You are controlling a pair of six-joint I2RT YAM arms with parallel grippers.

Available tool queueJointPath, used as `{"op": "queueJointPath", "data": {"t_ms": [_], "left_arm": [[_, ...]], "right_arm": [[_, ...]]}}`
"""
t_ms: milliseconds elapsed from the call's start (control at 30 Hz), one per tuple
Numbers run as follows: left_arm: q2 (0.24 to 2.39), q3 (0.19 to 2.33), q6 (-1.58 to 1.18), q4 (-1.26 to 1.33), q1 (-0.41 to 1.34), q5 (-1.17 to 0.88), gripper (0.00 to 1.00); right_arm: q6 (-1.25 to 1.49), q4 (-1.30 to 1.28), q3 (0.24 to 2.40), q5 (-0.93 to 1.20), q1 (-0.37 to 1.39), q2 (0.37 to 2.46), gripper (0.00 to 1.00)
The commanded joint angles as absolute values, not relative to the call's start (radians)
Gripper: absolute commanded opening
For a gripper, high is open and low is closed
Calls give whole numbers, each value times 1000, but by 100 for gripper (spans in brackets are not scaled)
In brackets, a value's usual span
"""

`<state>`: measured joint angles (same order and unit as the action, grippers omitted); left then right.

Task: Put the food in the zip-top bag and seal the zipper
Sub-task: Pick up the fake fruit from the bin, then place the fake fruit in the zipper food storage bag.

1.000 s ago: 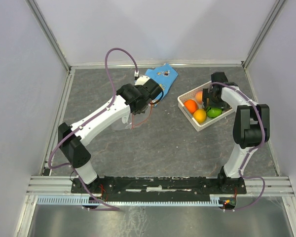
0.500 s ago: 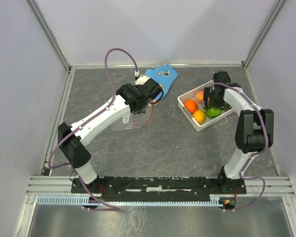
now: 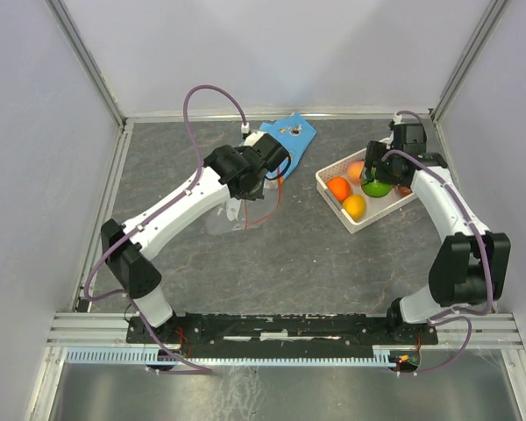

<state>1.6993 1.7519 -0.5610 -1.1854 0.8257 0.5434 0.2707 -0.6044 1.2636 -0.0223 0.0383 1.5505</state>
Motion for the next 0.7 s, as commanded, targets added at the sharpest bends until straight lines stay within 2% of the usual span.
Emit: {"op": "queueJointPath", "data": {"t_ms": [0,200,667], "left_arm": [[1707,1825,-548,-1126,821,471,3],[1743,1879,-558,-1094,821,379,3],[1780,1911,-588,-1044,820,260,3]], "right_arm": [[336,-521,1246,71,46,1431,66],[397,-477,1224,181,78,1330,65],[584,-342,1239,302,295,1188,66]]}}
